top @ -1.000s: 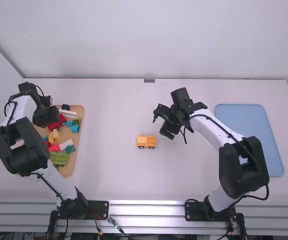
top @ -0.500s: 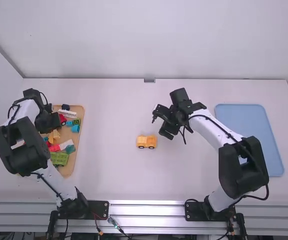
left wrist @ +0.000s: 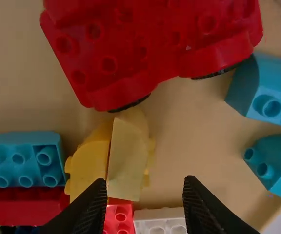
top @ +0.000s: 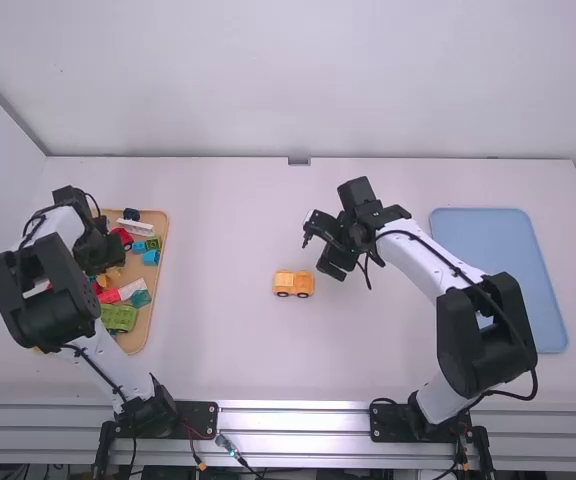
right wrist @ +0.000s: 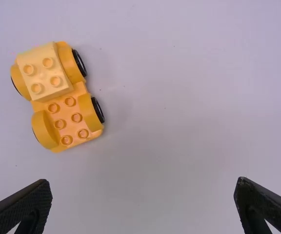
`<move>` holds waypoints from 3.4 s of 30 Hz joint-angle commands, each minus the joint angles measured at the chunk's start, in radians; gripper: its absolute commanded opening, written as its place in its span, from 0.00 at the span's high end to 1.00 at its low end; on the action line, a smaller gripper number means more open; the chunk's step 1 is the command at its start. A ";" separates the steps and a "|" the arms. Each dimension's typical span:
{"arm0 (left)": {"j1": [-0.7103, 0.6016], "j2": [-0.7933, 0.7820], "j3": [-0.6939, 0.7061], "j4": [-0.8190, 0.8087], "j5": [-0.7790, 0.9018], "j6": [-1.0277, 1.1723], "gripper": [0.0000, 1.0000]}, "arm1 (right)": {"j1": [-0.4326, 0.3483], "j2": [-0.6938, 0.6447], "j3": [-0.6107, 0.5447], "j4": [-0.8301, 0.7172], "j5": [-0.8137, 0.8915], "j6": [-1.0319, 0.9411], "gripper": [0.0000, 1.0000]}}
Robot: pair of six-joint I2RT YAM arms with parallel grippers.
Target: Assemble lego blocks to make yellow taxi
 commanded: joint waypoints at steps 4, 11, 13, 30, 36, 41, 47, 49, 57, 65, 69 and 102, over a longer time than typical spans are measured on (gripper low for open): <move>0.001 0.002 -0.021 0.014 -0.006 -0.014 0.58 | 0.000 -0.022 0.016 -0.005 0.001 0.005 0.01; -0.002 0.002 -0.057 0.072 -0.007 -0.010 0.57 | -0.001 -0.022 0.016 -0.017 0.002 0.004 0.01; 0.002 0.002 -0.062 0.076 -0.007 -0.008 0.57 | -0.001 -0.022 0.016 -0.019 0.008 0.001 0.01; -0.002 0.002 -0.063 0.071 0.003 -0.011 0.56 | 0.000 -0.022 0.016 -0.018 0.027 0.004 0.02; -0.005 0.002 -0.063 0.063 0.004 -0.014 0.55 | 0.001 -0.022 0.016 -0.019 0.027 0.004 0.01; -0.005 0.002 -0.063 0.063 0.004 -0.019 0.53 | 0.001 -0.022 0.016 -0.019 0.027 0.004 0.01; -0.005 0.002 -0.063 0.053 0.004 -0.039 0.53 | -0.002 -0.022 0.016 -0.020 0.027 0.004 0.01; -0.005 0.002 -0.063 0.052 0.014 -0.040 0.53 | 0.002 -0.022 0.016 -0.019 0.027 0.005 0.01; 0.002 0.002 -0.063 0.056 0.045 -0.014 0.55 | -0.001 -0.022 0.016 -0.020 0.027 0.004 0.01; 0.002 0.002 -0.086 0.102 0.045 -0.072 0.58 | -0.002 -0.022 0.016 -0.023 0.027 0.004 0.01; 0.002 0.002 -0.137 0.171 0.047 -0.090 0.56 | 0.000 -0.022 0.016 -0.023 0.027 0.004 0.01; -0.005 0.002 -0.201 0.300 0.022 -0.100 0.71 | -0.001 -0.022 0.016 -0.024 0.027 0.005 0.01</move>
